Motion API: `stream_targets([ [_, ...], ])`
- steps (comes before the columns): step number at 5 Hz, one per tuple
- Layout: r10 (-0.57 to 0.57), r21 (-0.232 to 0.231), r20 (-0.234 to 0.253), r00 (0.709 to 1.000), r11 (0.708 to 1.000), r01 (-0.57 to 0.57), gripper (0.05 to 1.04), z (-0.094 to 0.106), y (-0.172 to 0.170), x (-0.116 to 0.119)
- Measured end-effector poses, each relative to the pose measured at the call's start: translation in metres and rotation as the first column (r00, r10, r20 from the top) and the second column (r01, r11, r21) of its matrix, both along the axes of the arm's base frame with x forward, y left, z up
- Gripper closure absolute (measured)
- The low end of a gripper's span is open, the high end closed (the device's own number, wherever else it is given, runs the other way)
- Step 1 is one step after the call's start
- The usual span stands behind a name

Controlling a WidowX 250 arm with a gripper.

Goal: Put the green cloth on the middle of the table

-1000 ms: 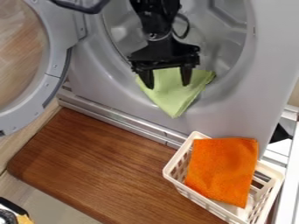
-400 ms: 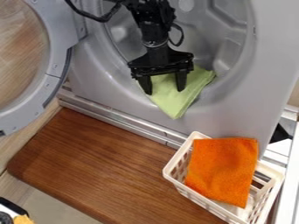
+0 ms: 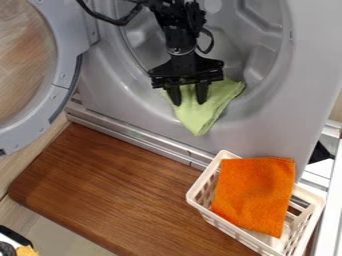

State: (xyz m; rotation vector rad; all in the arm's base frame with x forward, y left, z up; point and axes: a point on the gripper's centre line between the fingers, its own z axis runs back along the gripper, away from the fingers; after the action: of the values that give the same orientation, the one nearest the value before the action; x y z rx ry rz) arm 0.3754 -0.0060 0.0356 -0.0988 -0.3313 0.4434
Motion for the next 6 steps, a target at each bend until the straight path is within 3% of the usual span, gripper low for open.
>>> stream_targets([
  [1,-0.008,-0.005,0.005,1.000,1.000,0.008,0.833,0.000,-0.003,-0.003],
  [2,-0.013,-0.008,0.008,1.000,1.000,0.013,0.963,-0.001,-0.004,-0.007],
  [4,-0.029,-0.026,-0.011,1.000,0.999,0.029,1.009,0.000,-0.012,-0.023],
  [6,-0.055,-0.042,0.027,0.998,0.998,0.056,1.009,0.022,-0.017,-0.047],
])
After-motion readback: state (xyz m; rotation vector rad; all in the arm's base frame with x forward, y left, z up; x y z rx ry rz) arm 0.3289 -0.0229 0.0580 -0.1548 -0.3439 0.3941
